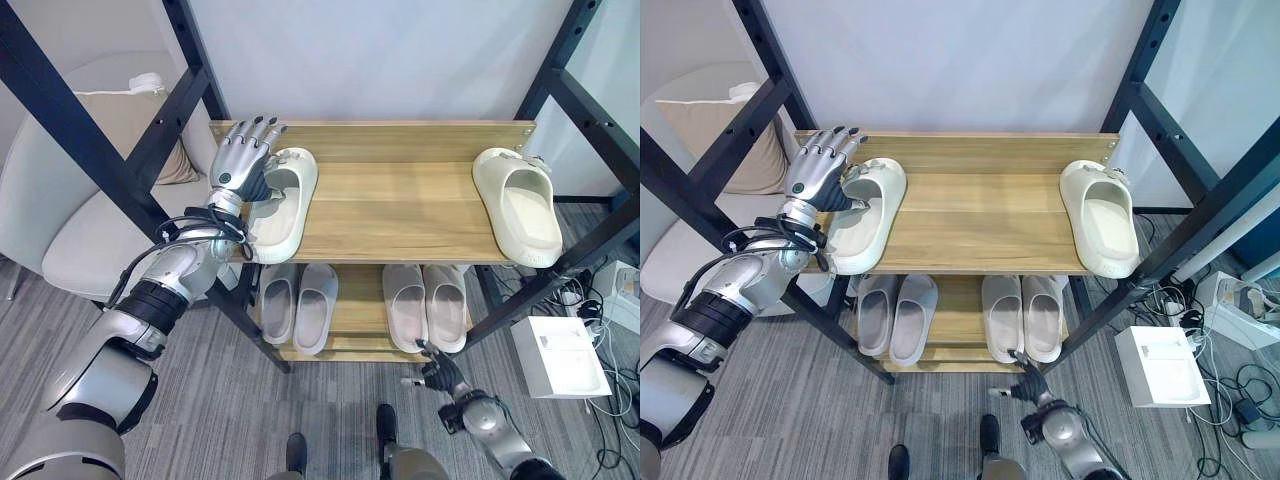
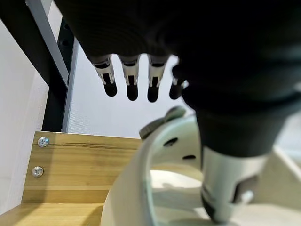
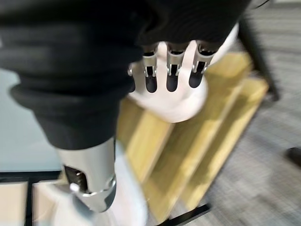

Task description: Arrange the slippers neatly on the shoe rack.

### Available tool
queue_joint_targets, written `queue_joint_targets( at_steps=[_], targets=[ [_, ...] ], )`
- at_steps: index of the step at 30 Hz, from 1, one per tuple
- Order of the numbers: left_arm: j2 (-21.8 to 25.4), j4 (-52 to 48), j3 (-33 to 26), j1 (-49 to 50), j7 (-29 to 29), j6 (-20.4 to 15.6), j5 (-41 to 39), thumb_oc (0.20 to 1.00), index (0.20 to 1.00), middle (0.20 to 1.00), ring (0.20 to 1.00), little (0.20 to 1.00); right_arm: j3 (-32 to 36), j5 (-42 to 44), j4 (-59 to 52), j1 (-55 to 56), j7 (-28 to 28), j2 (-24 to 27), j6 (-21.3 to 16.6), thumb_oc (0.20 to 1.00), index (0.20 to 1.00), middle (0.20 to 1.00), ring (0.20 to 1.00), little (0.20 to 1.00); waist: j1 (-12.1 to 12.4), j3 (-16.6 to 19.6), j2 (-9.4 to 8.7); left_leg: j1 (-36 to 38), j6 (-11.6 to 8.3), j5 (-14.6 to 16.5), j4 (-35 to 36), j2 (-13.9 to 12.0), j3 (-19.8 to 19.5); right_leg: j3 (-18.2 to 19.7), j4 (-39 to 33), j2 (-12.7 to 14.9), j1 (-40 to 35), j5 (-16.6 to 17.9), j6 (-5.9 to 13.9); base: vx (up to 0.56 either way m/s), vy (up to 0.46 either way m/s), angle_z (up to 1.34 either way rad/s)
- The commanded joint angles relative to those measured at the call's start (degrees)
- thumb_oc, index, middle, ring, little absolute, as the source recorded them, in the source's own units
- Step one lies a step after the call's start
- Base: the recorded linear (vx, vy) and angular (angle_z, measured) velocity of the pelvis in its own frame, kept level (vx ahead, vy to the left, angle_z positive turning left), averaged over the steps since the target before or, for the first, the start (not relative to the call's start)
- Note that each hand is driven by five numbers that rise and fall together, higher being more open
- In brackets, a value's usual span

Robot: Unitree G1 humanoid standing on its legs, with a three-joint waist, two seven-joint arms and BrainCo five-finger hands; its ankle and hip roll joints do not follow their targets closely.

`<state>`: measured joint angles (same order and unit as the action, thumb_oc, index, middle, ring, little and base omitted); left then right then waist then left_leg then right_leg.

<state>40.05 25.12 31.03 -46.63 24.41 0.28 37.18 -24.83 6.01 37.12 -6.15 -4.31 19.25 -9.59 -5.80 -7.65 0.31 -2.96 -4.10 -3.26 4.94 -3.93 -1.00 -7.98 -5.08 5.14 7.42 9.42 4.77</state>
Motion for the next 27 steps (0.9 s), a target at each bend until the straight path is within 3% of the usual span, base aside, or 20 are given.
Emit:
queue_joint_targets(
  at_steps=[1,14,16,17,27],
  targets=[
    [-0.23,4.20,-1.49,-9.12,1.02,0.54,1.64,1.000,1.000,1.000,1.000,1.000,-2.05,3.19,-4.48,-3.29,1.39,-1.25,-2.44,1.000,1.000,1.000,1.000,1.000,0.26,-3.10,-1.27,2.44,0.75,2.85,0.00,1.88,0.62,-1.49,0.08,0.34,-6.85,-9.26,3.52,0.00,0.000,0.00],
    [-2.46,4.81,-1.66,-7.38,1.10,1.06,2.15,1.000,1.000,1.000,1.000,1.000,-3.32,1.99,-7.23,-2.65,1.36,-1.22,-2.10,1.000,1.000,1.000,1.000,1.000,0.00,-3.43,-0.37,2.59,0.90,3.00,-0.03,2.01,0.77,-1.39,0.08,0.46,-7.02,-9.77,3.39,0.00,0.000,0.00],
    [-2.58,5.38,-1.55,-7.40,1.20,1.13,1.88,0.849,0.849,0.849,0.849,0.849,-3.32,2.19,-7.11,-2.84,1.25,-1.35,-2.09,1.000,1.000,1.000,1.000,1.000,-0.04,-3.46,-0.31,2.56,0.90,3.00,-0.04,1.99,0.83,-1.34,0.08,0.47,-6.93,-9.75,3.39,0.00,0.000,0.00],
    [-3.10,6.78,-1.31,-7.61,1.19,1.17,1.10,0.200,0.200,0.200,0.200,0.200,-3.58,2.40,-7.06,-3.11,1.22,-1.55,-2.04,1.000,1.000,1.000,1.000,1.000,-0.16,-3.61,-0.26,2.56,0.89,2.96,-0.05,1.91,0.97,-1.28,0.08,0.50,-6.82,-9.69,3.38,0.00,0.000,0.00],
    [-4.50,15.13,3.96,-12.04,-0.06,2.32,2.24,0.200,0.200,0.200,0.200,0.200,-5.05,3.81,-10.24,-2.51,2.43,-0.46,-2.76,1.000,1.000,1.000,1.000,1.000,-1.51,-3.91,-0.11,2.36,0.87,2.88,0.03,1.82,1.54,-0.52,0.08,0.38,-6.11,-9.39,3.46,0.00,0.000,0.00]
  ],
)
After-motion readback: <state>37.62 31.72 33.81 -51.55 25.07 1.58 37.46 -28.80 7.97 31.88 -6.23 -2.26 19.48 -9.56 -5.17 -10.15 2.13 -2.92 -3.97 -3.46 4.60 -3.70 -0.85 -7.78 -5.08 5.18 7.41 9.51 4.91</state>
